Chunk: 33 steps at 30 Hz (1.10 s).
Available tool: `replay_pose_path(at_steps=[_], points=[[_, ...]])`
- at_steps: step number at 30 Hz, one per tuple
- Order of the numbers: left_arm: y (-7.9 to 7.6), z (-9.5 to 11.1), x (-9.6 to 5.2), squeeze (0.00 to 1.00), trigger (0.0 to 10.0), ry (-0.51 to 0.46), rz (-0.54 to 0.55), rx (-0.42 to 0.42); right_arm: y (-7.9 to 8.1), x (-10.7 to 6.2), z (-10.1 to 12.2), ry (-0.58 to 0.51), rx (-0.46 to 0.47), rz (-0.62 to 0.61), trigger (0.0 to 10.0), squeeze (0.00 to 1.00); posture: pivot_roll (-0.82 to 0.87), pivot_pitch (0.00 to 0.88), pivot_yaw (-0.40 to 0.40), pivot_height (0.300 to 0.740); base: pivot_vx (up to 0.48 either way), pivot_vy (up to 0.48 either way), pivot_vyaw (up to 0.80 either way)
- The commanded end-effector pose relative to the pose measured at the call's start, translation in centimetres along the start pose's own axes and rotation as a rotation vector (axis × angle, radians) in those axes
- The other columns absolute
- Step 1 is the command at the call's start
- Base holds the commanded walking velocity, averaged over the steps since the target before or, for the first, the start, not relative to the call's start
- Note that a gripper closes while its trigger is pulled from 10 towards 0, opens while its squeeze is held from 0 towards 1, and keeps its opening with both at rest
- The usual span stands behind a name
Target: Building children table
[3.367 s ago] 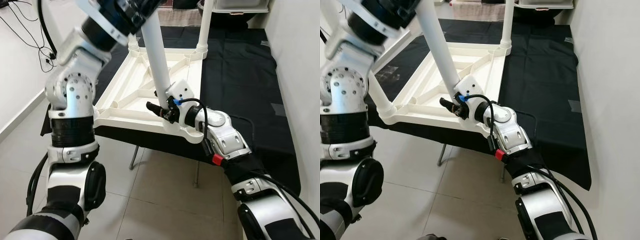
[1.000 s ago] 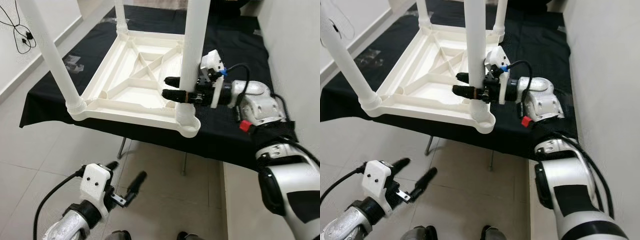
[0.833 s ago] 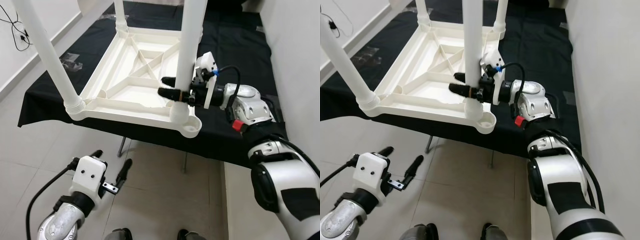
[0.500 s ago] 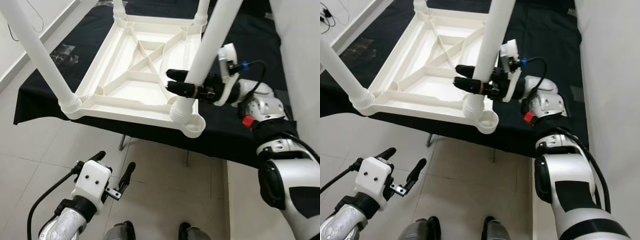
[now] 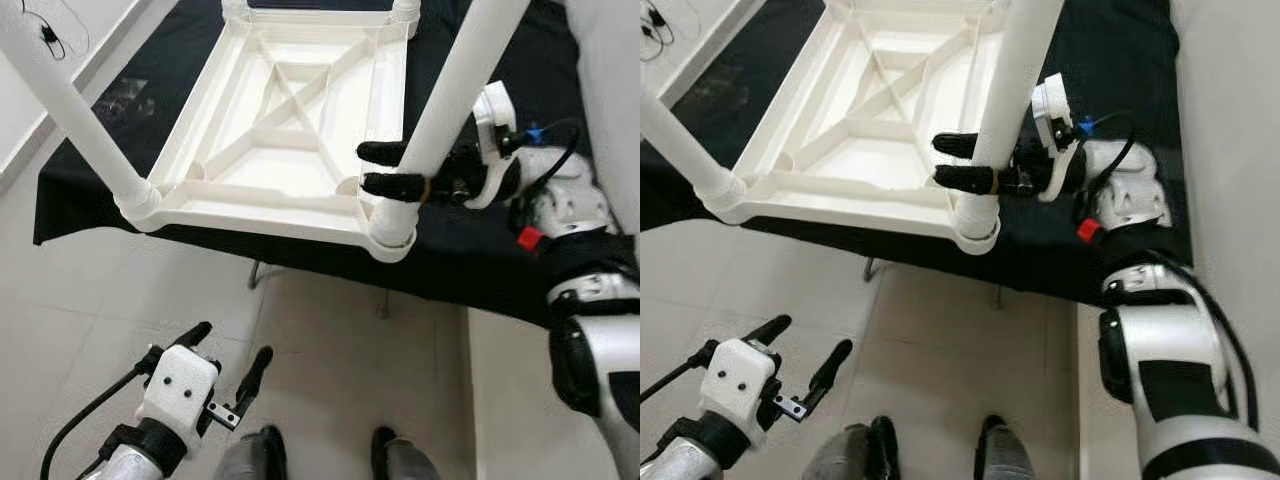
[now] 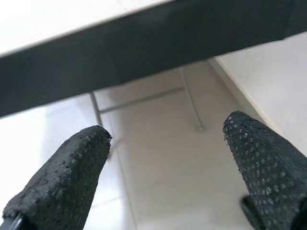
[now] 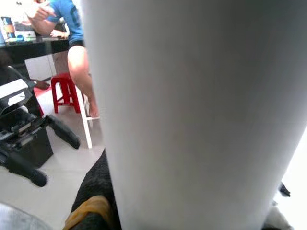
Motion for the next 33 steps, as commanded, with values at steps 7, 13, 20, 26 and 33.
replay_pose_path(at_steps=[7,13,20,26,33], points=[[-0.6,0.3,-1.3,0.00,10.0,0.007,-0.040,-0.009,2.2,2.2,0.8,0.026,-0.043,0.175,10.0,0.00,0.16,0.390,0.072,0.740,0.000,0.000,0.00],[-0.9,0.4,-1.5,0.00,10.0,0.005,-0.046,-0.015,2.8,2.9,0.3,0.070,-0.008,0.226,10.0,0.00,0.16,0.394,0.066,0.740,0.000,0.000,0.00],[-1.3,0.9,-1.6,0.00,10.0,-0.010,-0.059,-0.029,1.9,3.1,0.0,0.119,0.006,0.203,10.0,0.00,0.14,0.410,0.048,0.740,0.000,0.000,0.00],[-1.4,1.1,-1.6,0.00,10.0,-0.014,-0.061,-0.031,1.3,2.6,0.3,0.116,0.010,0.172,10.0,0.00,0.14,0.415,0.042,0.740,0.000,0.000,0.00],[-1.4,1.4,-1.8,0.00,10.0,-0.018,-0.065,-0.033,1.2,1.5,1.0,0.099,0.016,0.156,10.0,0.00,0.15,0.427,0.048,0.740,0.000,0.000,0.00]])
Point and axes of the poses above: a point about 5 cm out from each wrist's last joint towards the gripper, its own x axis pointing out of the wrist towards the gripper, its own z axis along the axis of the wrist's last joint, y = z × x, the point moved 5 cm from there along x, pointing out of the wrist towards the gripper, and after that the axes turned 8 degrees about x, right-handed, at the moved point
